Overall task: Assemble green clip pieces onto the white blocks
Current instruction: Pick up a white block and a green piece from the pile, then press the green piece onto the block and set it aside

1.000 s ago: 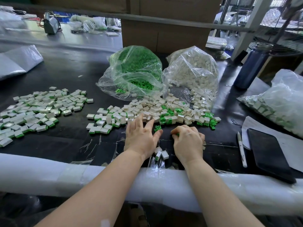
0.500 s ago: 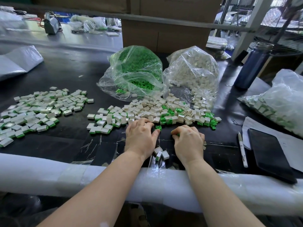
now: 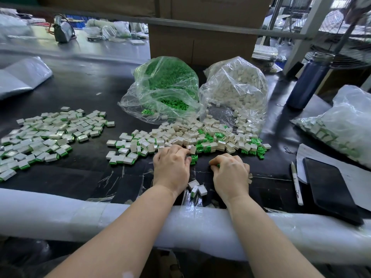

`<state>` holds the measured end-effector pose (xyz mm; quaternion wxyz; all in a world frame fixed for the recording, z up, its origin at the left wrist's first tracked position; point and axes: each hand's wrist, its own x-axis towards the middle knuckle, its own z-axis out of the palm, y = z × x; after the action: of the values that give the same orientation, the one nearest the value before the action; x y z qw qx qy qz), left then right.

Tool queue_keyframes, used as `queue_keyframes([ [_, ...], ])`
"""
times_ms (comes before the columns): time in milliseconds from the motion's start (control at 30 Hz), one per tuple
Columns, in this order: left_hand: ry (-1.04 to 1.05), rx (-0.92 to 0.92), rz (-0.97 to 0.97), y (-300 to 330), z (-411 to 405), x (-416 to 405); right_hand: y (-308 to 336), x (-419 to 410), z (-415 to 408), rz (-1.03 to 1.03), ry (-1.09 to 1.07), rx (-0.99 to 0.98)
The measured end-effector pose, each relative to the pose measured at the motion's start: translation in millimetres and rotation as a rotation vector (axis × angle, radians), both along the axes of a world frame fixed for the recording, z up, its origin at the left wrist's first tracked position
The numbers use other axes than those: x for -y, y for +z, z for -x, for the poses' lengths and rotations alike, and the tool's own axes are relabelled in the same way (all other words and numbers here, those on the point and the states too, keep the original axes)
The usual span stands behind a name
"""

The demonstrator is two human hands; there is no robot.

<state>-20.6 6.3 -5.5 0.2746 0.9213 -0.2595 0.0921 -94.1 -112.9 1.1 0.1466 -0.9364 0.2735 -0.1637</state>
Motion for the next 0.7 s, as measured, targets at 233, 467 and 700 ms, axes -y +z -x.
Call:
queue_keyframes([
  [233, -0.005, -0.022, -0.109, -5.4, -3.9, 0.9, 1.0, -0.7, 1.5, -0.008, 0.014, 0.022],
  [467, 0.082, 0.064, -0.04, -1.3, -1.0, -1.0, 1.4, -0.6, 2.5, -0.042, 0.034, 0.068],
  [700, -0.157, 0.008, 0.282, 9.0, 6.6, -0.9, 3.4, -3.3, 2.4, -0.104, 0.112, 0.267],
])
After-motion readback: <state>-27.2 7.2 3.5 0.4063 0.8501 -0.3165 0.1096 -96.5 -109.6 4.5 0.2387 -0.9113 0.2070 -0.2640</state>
